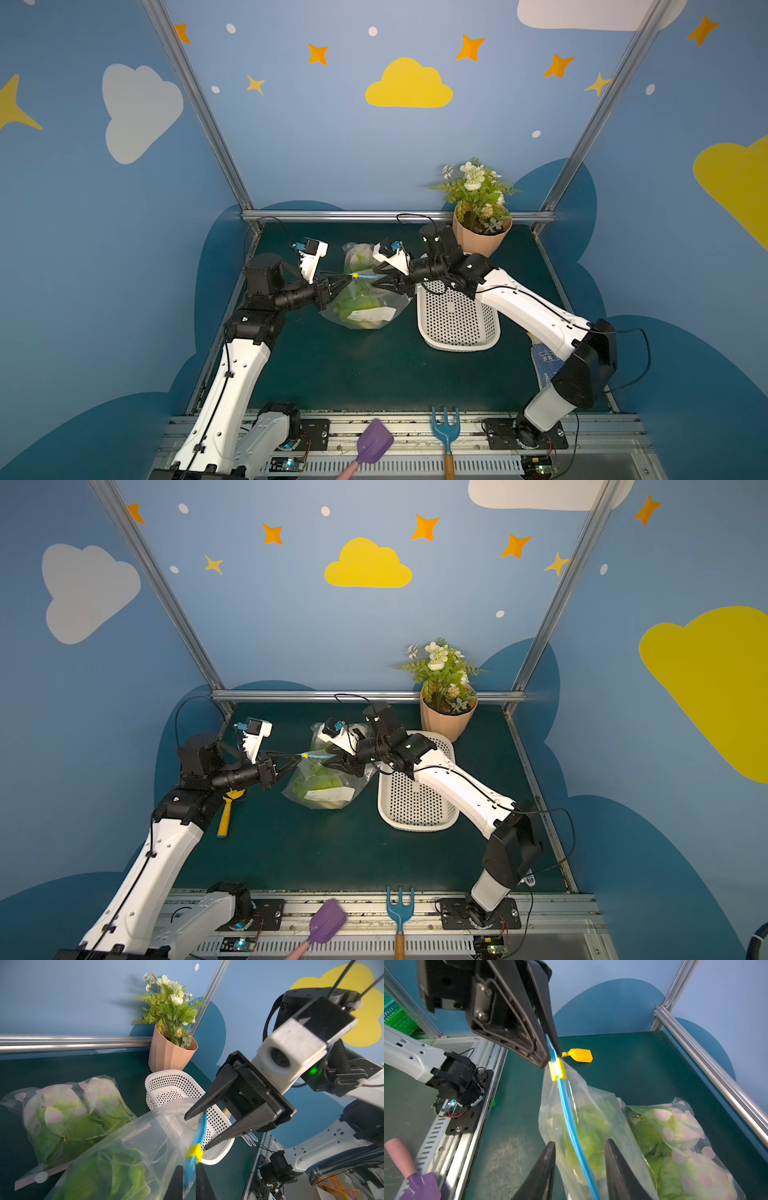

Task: Open the zip-top bag and take out the chinese cabbages
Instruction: Adjust the zipper food storage bag at the center of the board.

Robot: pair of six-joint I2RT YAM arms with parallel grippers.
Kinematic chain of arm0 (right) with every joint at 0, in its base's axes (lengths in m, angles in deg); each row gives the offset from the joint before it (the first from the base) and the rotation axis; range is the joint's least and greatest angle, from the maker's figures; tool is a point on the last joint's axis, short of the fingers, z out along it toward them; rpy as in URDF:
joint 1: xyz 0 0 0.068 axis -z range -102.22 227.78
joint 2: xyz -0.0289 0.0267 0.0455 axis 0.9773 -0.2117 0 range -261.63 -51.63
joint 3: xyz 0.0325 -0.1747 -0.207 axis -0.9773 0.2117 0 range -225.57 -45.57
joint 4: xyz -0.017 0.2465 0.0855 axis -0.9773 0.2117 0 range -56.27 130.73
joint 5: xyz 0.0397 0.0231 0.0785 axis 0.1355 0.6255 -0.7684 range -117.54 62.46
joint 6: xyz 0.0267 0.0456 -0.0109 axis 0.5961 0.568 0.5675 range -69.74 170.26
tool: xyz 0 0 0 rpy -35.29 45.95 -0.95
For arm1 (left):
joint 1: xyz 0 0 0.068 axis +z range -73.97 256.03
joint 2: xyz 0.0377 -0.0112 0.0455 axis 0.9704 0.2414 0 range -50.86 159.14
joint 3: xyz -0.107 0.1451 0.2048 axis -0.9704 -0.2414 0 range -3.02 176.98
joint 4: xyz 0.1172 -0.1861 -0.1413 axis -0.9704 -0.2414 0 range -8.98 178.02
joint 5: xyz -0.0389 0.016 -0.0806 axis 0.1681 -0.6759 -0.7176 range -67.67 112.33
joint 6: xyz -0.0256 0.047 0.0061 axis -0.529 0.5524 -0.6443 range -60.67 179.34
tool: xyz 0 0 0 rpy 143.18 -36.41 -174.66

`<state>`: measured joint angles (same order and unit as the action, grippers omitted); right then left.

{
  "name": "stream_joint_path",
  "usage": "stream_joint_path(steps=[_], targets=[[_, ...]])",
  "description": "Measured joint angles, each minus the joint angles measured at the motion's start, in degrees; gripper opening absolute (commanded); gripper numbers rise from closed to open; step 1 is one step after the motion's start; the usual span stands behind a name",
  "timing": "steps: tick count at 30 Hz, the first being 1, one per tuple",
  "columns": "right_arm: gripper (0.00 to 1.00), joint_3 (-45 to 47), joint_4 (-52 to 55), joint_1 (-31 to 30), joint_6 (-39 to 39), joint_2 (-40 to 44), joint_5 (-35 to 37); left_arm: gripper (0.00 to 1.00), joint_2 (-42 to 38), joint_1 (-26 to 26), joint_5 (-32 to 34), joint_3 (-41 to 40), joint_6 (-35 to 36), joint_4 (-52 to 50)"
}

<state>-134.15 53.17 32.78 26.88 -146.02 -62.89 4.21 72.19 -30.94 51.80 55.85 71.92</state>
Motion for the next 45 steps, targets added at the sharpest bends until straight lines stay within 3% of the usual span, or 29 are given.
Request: stream_joint_path(steps=[8, 9, 11, 12, 17, 21, 24, 26, 29, 34, 39, 45], targets=[[0.16, -1.3, -0.4, 0.0, 0.2, -0.3, -2.0, 0.14, 0.0, -0.2, -0.2, 0.0, 0.0, 0.0], [0.17, -1.3, -0.4, 0.0, 0.2, -0.4, -2.2, 0.14, 0.0, -0.3, -0.2, 0.0, 0.0, 0.0], [0.35, -1.3, -0.3, 0.0, 0.3, -0.7, -2.5, 0.14, 0.0, -0.3, -0.2, 0.0, 0.0, 0.0], [0.36, -1.3, -0.3, 0.0, 0.4, -0.9, -2.7, 0.14, 0.0, -0.3, -0.2, 0.0, 0.0, 0.0], [0.35, -2.4, 0.2, -0.1, 0.0, -2.3, -3.2, 0.14, 0.0, -0.3, -0.5, 0.0, 0.0, 0.0], [0.3, -3.3, 0.6, -0.2, -0.2, -3.0, -3.2, 0.12, 0.0, -0.3, -0.7, 0.0, 0.0, 0.0], [0.2, -3.6, 0.7, -0.2, -0.9, -3.1, -3.2, 0.13, 0.0, -0.3, -1.4, 0.0, 0.0, 0.0], [0.11, -4.2, 1.1, -0.2, -1.2, -3.5, -3.2, 0.18, 0.0, -0.3, -1.6, 0.0, -0.1, 0.0], [0.0, -5.1, 1.7, -0.2, -1.7, -3.8, -3.3, 0.36, -0.1, -0.3, -1.6, 0.0, -0.1, 0.0], [0.0, -5.3, 2.4, -0.2, -2.6, -3.8, -3.3, 0.49, -0.5, -0.3, -1.8, -0.1, -0.1, 0.0], [0.0, -5.3, 3.1, -0.2, -3.0, -3.8, -3.5, 0.49, -0.9, -0.3, -1.4, -0.1, 0.3, -0.3], [0.0, -5.7, 5.3, -0.2, -4.2, -3.8, -4.9, 0.39, -1.5, -0.3, -1.1, -0.2, 0.9, -0.2]])
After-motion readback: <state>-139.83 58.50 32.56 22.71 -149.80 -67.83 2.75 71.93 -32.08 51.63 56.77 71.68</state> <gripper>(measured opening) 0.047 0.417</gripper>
